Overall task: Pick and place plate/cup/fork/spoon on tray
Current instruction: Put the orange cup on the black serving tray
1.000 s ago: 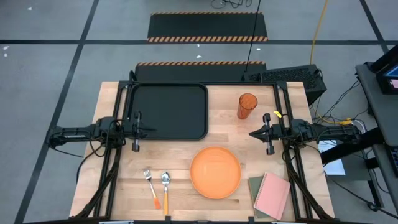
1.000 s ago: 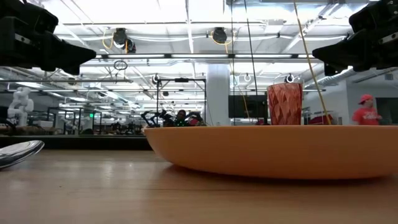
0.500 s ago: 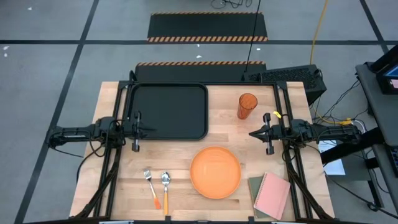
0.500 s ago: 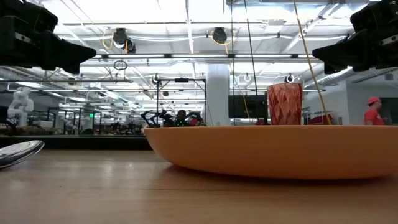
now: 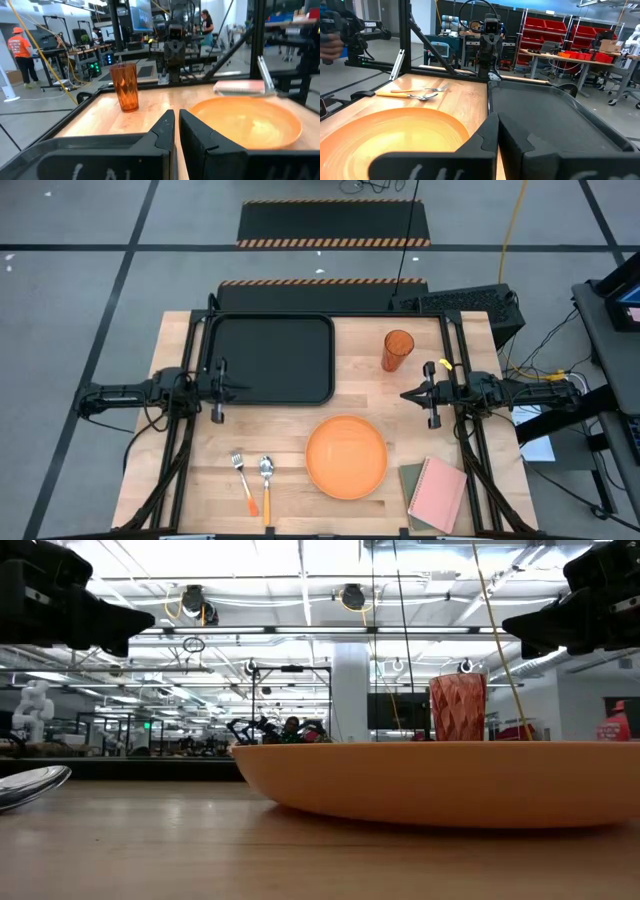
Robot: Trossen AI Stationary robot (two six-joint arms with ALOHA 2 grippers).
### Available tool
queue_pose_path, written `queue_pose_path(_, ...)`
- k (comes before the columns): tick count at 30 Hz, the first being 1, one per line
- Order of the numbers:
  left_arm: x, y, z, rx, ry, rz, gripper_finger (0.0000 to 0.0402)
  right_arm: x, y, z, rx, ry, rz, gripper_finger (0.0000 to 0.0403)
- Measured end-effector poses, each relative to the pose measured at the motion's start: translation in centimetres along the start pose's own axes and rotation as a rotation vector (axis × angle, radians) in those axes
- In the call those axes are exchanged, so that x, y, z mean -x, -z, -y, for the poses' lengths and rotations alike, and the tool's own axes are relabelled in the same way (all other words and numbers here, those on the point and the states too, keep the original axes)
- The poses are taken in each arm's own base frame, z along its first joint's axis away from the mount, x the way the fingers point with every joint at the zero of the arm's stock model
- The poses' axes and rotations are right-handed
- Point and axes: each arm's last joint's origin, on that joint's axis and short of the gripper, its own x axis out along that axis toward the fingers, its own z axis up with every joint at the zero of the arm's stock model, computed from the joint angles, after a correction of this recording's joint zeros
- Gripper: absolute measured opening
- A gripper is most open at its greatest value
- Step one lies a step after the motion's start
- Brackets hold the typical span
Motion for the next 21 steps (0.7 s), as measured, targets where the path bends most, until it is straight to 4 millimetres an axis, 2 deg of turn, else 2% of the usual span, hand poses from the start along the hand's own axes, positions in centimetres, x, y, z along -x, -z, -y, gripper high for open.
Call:
queue_pose_path(6,0.2,-2.1,-0.2,0.025,-0.008,0.213,0.0031,0.0,0.0,0.0,-0.006,0.0,0.001,0.0)
queue_pose_path(11,0.9,-5.0,-0.4,-0.014,-0.013,0.311,0.0031,0.0,0.0,0.0,-0.122,0.0,0.001,0.0)
queue_pose_path(18,2.7,-12.2,-1.0,-0.004,-0.022,0.461,0.0031,0.0,0.0,0.0,-0.307,0.0,0.001,0.0)
queue_pose_path(21,3.0,-15.3,-1.2,-0.005,-0.022,0.473,0.0031,0.0,0.0,0.0,-0.317,0.0,0.001,0.0)
